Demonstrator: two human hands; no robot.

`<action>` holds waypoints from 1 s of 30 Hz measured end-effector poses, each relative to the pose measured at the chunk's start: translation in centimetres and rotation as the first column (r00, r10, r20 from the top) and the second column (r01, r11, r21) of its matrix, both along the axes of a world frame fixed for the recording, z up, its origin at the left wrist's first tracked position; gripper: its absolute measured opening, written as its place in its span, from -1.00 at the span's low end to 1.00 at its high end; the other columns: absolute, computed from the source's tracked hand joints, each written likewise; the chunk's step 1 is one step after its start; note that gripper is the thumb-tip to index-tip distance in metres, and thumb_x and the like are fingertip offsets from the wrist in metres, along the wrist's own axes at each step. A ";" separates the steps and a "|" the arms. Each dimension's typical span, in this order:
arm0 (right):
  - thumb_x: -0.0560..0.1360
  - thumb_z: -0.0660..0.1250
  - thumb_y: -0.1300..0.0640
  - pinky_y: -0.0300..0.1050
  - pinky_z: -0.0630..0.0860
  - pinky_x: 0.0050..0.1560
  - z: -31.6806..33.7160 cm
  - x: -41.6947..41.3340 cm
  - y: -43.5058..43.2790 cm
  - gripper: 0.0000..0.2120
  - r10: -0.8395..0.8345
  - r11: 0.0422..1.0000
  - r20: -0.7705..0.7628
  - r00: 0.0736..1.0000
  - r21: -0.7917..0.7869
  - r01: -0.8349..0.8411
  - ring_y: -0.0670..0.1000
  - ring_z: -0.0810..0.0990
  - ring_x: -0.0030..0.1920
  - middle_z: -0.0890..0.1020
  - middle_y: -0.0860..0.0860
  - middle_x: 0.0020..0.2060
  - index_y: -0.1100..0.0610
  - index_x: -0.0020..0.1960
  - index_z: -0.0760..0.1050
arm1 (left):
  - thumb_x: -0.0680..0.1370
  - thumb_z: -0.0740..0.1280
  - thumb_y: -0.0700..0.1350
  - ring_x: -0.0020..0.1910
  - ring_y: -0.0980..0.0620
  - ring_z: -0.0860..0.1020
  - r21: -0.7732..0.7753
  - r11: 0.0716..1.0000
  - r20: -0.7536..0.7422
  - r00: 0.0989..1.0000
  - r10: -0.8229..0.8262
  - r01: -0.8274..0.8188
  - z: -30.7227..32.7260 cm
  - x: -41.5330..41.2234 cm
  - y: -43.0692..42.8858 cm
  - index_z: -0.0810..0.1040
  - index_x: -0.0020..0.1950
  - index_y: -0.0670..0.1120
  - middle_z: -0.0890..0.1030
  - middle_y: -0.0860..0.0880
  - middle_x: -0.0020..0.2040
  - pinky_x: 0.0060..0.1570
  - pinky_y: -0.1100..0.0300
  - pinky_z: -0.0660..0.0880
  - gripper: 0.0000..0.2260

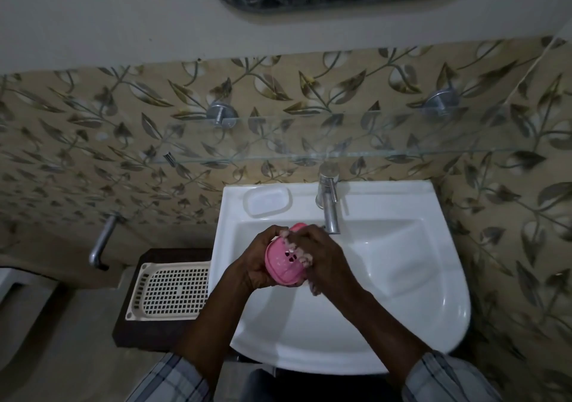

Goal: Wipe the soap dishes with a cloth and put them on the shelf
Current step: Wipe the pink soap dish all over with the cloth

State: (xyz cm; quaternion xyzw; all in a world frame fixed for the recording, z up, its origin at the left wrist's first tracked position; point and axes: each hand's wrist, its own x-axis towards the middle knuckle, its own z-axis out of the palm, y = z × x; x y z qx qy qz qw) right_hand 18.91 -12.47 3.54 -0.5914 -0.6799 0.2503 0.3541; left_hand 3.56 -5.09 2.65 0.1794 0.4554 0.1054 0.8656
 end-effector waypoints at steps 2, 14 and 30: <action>0.41 0.30 0.45 -0.01 0.48 0.17 -0.1 -0.2 -0.1 -0.55 0.159 0.986 0.080 0.984 0.027 -0.162 0.09 0.50 0.15 0.56 0.09 0.14 0.12 0.22 0.58 | 0.43 0.36 0.13 -0.13 -0.13 0.65 0.022 1.000 -0.010 1.000 -0.002 0.002 0.1 -0.1 0.0 0.68 0.01 -0.17 0.68 -0.18 -0.08 -0.08 0.03 0.63 -0.61; 0.43 0.36 0.41 0.03 0.56 0.05 0.7 -0.9 0.4 -0.61 -0.014 0.999 0.104 0.995 0.042 0.009 0.11 0.56 0.02 0.55 0.13 0.08 0.17 0.23 0.57 | 0.47 0.32 0.11 -0.16 -0.20 0.67 0.107 0.993 0.042 0.998 0.054 -0.058 -0.1 -1.3 -0.1 0.66 0.06 -0.19 0.66 -0.24 -0.07 -0.15 -0.04 0.66 -0.60; 0.64 0.21 0.14 0.06 0.60 0.00 1.3 -1.6 1.4 -0.77 -0.329 0.929 0.010 0.944 -0.176 0.325 0.11 0.62 -0.02 0.56 0.19 0.01 0.24 0.19 0.51 | 0.46 0.44 0.21 0.18 -0.21 0.59 0.226 0.959 0.156 0.978 0.136 -0.170 0.0 0.0 -1.2 0.47 0.45 -0.18 0.58 -0.25 0.29 0.19 -0.10 0.56 -0.31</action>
